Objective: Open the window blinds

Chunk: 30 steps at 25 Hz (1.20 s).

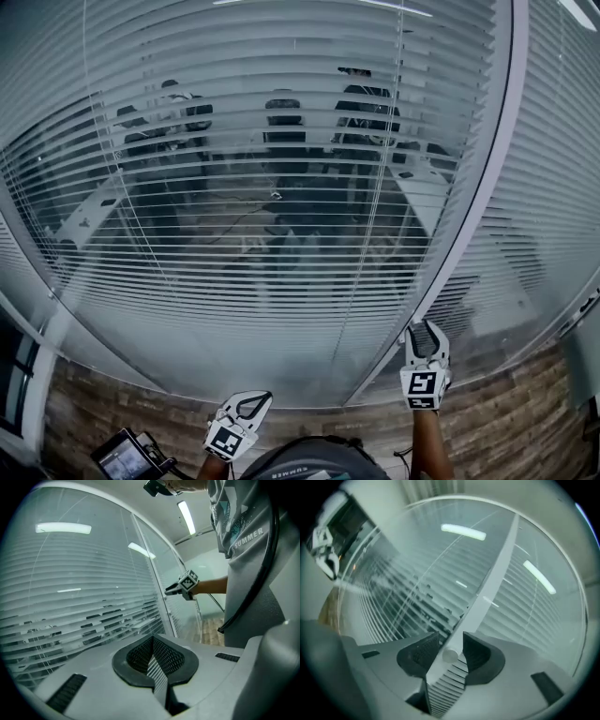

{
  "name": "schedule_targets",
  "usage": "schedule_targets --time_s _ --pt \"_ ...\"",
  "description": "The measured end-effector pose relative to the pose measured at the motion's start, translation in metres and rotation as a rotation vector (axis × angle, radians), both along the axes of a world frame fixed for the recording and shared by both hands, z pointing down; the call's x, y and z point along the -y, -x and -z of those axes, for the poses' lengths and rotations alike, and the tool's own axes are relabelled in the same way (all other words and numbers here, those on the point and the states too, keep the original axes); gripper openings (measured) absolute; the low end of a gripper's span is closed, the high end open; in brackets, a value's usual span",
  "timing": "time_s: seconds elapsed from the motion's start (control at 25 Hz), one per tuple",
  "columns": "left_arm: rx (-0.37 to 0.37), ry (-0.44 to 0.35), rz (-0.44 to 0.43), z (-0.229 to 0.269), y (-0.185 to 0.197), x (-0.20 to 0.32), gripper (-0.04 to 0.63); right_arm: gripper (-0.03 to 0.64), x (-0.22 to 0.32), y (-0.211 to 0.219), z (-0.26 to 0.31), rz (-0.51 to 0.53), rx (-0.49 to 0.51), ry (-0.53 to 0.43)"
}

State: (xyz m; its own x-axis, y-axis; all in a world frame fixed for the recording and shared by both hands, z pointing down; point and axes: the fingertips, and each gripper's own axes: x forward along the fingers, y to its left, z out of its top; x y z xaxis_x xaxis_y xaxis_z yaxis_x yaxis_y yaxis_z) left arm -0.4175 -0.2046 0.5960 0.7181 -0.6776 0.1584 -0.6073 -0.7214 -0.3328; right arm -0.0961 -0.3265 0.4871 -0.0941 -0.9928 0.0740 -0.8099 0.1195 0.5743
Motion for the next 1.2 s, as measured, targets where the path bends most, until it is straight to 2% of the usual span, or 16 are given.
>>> schedule_targets --time_s 0.12,0.24,0.36,0.44,0.56,0.72,0.84,1.0,1.2 --pt "0.015 0.012 0.013 -0.006 0.006 0.000 -0.005 0.118 -0.021 0.043 0.027 0.223 0.278 -0.008" --pt "-0.010 0.016 0.020 -0.006 0.009 0.000 -0.005 0.118 -0.044 0.101 0.048 0.518 0.449 0.052" --pt "-0.034 0.016 0.022 -0.004 0.008 0.001 -0.005 0.118 -0.070 0.149 0.054 0.809 0.514 0.155" --pt "-0.018 0.018 0.016 -0.006 0.006 0.002 -0.005 0.117 -0.083 0.168 0.049 0.921 0.490 0.215" --pt "-0.028 0.016 0.019 -0.007 0.006 0.003 -0.005 0.117 -0.090 0.181 0.034 0.968 0.437 0.264" --pt "-0.030 0.019 0.024 -0.012 0.006 0.002 -0.005 0.117 -0.090 0.184 0.017 0.956 0.395 0.284" --pt "-0.053 0.017 0.033 -0.006 0.007 0.001 -0.005 0.115 -0.087 0.182 0.019 0.936 0.389 0.287" --pt "-0.020 0.023 0.025 -0.003 0.007 -0.003 -0.005 0.115 -0.088 0.180 0.024 0.927 0.386 0.289" --pt "-0.046 0.018 0.028 -0.004 0.003 -0.006 -0.005 0.115 -0.091 0.177 0.018 0.921 0.385 0.293"
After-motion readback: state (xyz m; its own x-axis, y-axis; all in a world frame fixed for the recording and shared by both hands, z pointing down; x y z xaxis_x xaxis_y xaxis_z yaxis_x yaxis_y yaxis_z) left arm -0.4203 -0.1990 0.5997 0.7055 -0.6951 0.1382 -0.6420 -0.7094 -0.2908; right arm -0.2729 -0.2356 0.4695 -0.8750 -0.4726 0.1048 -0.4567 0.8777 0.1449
